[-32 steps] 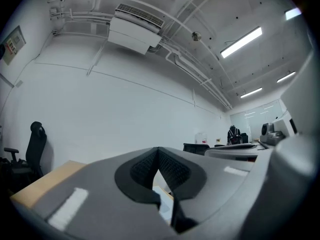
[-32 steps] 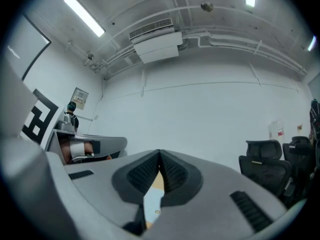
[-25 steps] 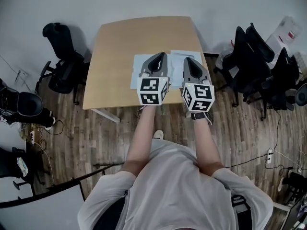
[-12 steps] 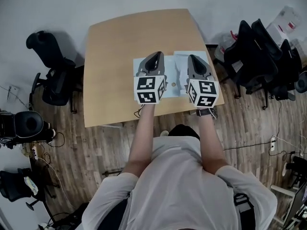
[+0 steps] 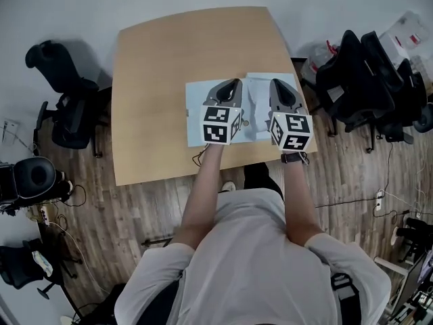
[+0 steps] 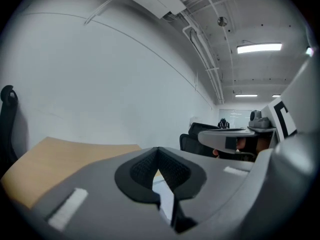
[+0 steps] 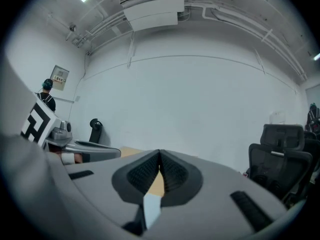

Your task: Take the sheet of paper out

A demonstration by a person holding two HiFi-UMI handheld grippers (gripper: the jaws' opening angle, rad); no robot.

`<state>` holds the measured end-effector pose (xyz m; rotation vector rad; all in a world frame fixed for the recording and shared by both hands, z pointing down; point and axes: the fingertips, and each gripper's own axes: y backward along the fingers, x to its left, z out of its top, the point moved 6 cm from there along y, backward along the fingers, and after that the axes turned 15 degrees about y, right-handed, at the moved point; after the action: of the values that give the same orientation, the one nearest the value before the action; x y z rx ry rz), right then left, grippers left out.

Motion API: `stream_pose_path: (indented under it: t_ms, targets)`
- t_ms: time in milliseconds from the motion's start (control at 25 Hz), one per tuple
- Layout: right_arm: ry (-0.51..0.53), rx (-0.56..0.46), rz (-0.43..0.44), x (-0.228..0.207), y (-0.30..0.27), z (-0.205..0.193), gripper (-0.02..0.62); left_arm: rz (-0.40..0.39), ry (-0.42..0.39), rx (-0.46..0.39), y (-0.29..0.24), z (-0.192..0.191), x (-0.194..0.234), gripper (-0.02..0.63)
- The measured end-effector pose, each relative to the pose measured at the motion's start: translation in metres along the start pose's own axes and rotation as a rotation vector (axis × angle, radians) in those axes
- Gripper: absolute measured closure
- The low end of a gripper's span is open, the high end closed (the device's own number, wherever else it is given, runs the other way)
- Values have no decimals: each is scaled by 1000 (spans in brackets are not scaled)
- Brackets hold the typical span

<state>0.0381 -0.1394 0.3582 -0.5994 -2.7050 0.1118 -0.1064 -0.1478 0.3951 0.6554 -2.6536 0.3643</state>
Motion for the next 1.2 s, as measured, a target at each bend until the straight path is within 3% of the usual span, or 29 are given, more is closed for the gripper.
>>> stream_pose_path:
  t_ms: [320, 880, 1200]
  targets:
    - [-8, 64, 48, -15, -31, -34, 583, -5, 53, 129, -49, -38, 17, 598]
    - [-36, 223, 208, -10, -76, -108, 583, 42, 270, 359, -101, -129, 57, 590]
    - [-64, 298, 238, -17, -90, -144, 583, 43, 381, 468, -122, -174, 69, 568]
